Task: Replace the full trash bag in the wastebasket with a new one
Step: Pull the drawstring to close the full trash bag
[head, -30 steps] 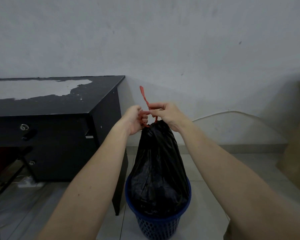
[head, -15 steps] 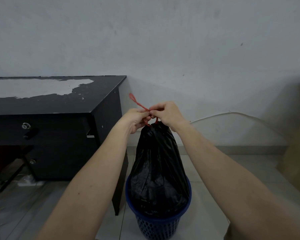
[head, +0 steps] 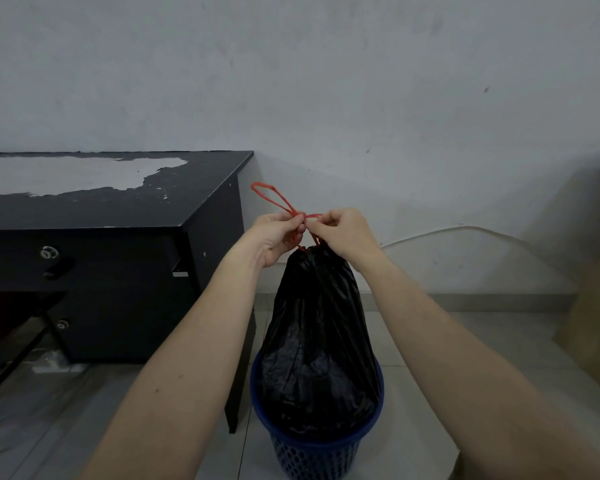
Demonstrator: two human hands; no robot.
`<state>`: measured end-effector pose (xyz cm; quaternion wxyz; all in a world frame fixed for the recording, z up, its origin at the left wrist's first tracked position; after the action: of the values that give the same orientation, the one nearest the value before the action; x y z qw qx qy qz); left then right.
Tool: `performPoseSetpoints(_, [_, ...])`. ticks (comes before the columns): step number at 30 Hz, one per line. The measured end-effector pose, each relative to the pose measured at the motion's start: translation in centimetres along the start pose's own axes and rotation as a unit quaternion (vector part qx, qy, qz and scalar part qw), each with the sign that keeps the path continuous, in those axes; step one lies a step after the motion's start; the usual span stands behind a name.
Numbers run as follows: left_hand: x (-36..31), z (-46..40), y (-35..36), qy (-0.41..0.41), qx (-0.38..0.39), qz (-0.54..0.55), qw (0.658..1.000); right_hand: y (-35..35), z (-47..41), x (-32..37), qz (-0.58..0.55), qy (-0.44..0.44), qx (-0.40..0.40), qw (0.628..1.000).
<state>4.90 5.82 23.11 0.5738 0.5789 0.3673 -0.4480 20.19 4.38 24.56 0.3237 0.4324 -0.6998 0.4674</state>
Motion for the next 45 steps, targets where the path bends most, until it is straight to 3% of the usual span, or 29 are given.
performPoseSetpoints(4, [-0.3, -0.1, 0.2, 0.021, 0.005, 0.033, 0.999, 1.2, 0.5, -1.0, -0.120, 0.110, 0.110, 0.980])
performPoseSetpoints(6, [-0.3, -0.1, 0.2, 0.006, 0.026, 0.007, 1.000, 1.6, 0.1, -0.4, -0.205, 0.103, 0.094, 0.969])
performPoseSetpoints(8, [-0.1, 0.1, 0.2, -0.019, 0.045, -0.027, 0.998, 1.4, -0.6, 0.1, -0.221, 0.061, 0.045, 0.972])
performPoseSetpoints(11, [0.0, 0.1, -0.2, -0.050, 0.036, -0.029, 0.998, 0.7, -1.0, 1.2, -0.079, -0.085, 0.006, 0.993])
performPoseSetpoints(13, [-0.1, 0.0, -0.5, -0.058, 0.027, -0.008, 0.998, 0.6, -0.5, 2.0, 0.044, -0.200, 0.039, 0.978])
performPoseSetpoints(15, [-0.2, -0.3, -0.7, -0.056, 0.022, -0.016, 0.998, 0.8, 0.1, 2.0, 0.125, -0.254, 0.103, 0.953])
performPoseSetpoints(19, [-0.2, -0.5, -1.3, -0.034, 0.014, -0.015, 0.999, 0.8, 0.0, 1.0, 0.099, -0.202, 0.183, 0.957])
performPoseSetpoints(26, [-0.7, -0.1, -1.0, 0.029, 0.049, -0.039, 0.998, 0.8, -0.6, 1.1, 0.053, -0.189, 0.090, 0.976])
performPoseSetpoints(29, [-1.4, 0.3, -0.9, 0.079, 0.072, -0.102, 0.989, 0.8, -0.3, 1.3, 0.022, -0.174, 0.052, 0.983])
performPoseSetpoints(31, [-1.8, 0.7, -0.8, 0.109, 0.074, -0.157, 0.979, 1.1, -0.4, 1.5, 0.066, -0.175, 0.069, 0.980])
performPoseSetpoints(34, [-1.9, 1.0, -0.7, 0.153, 0.031, -0.220, 0.963, 1.6, -0.7, 2.2, 0.226, -0.226, 0.058, 0.946])
performPoseSetpoints(37, [-1.6, 0.7, -0.4, 0.186, -0.034, -0.195, 0.962, 1.9, -0.5, 2.6, 0.275, -0.218, 0.010, 0.936])
performPoseSetpoints(42, [-0.1, 0.1, -0.8, 0.139, -0.045, -0.155, 0.977, 1.8, -0.6, 2.0, 0.263, -0.185, 0.013, 0.947])
performPoseSetpoints(45, [0.6, 0.1, -1.1, 0.118, -0.040, -0.136, 0.983, 1.3, -0.7, 1.5, 0.197, -0.174, 0.027, 0.965])
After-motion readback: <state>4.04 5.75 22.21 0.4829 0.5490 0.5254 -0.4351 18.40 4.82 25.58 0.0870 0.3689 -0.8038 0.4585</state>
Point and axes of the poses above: each hand's wrist, its own z-axis away from the middle knuckle, its own y-axis out of the palm, x = y × z, the point moved 5 cm from there along -z, towards the middle knuckle, and after that the axes turned 1 degree about -x, right-handed, at the moved point
